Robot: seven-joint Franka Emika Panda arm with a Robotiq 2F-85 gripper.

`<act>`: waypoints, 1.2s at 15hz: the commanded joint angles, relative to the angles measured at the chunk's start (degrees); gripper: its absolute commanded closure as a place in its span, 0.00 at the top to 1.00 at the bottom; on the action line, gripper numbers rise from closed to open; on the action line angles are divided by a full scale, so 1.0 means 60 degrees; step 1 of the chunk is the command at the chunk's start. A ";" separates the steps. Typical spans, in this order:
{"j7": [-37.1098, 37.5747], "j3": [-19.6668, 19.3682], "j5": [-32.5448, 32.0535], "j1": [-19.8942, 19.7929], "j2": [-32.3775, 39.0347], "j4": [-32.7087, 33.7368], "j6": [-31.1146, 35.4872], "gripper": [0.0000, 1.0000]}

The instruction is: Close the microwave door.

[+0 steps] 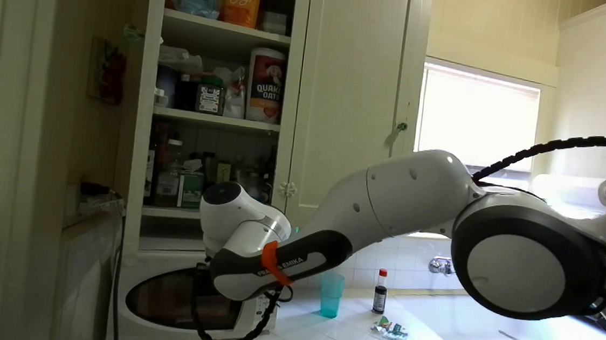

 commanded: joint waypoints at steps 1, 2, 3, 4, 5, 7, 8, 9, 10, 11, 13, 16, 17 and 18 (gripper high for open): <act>0.0522 -0.0523 -0.0535 0.0009 0.0460 0.0453 0.0732 1.00; 0.0608 -0.0698 -0.0656 0.0008 0.0589 0.0579 0.0785 1.00; 0.0549 -0.0828 -0.0736 -0.0038 0.0711 0.0721 0.0839 1.00; 0.0453 -0.0946 -0.0775 -0.0104 0.0870 0.0899 0.0951 1.00; 0.0404 -0.0697 -0.1114 -0.0387 0.1037 0.1245 0.0822 1.00; 0.0186 -0.0651 -0.1370 -0.0701 0.1427 0.1832 0.0867 1.00; -0.0077 -0.0512 -0.1343 -0.0933 0.1664 0.2171 0.0856 1.00; -0.0397 -0.0306 -0.1186 -0.1156 0.1851 0.2442 0.0928 1.00; -0.0716 -0.0144 -0.1006 -0.1398 0.2103 0.2795 0.0976 1.00; -0.0990 -0.0064 -0.0897 -0.1559 0.2319 0.3159 0.0853 1.00; -0.1598 0.0119 -0.0637 -0.1897 0.2784 0.3975 0.0668 1.00; -0.2205 0.0434 -0.0087 -0.2060 0.3077 0.4560 -0.0015 1.00; -0.2453 0.0670 0.0023 -0.2004 0.2883 0.4357 -0.0297 1.00; -0.2670 0.0917 0.0205 -0.1890 0.2554 0.3957 -0.0464 1.00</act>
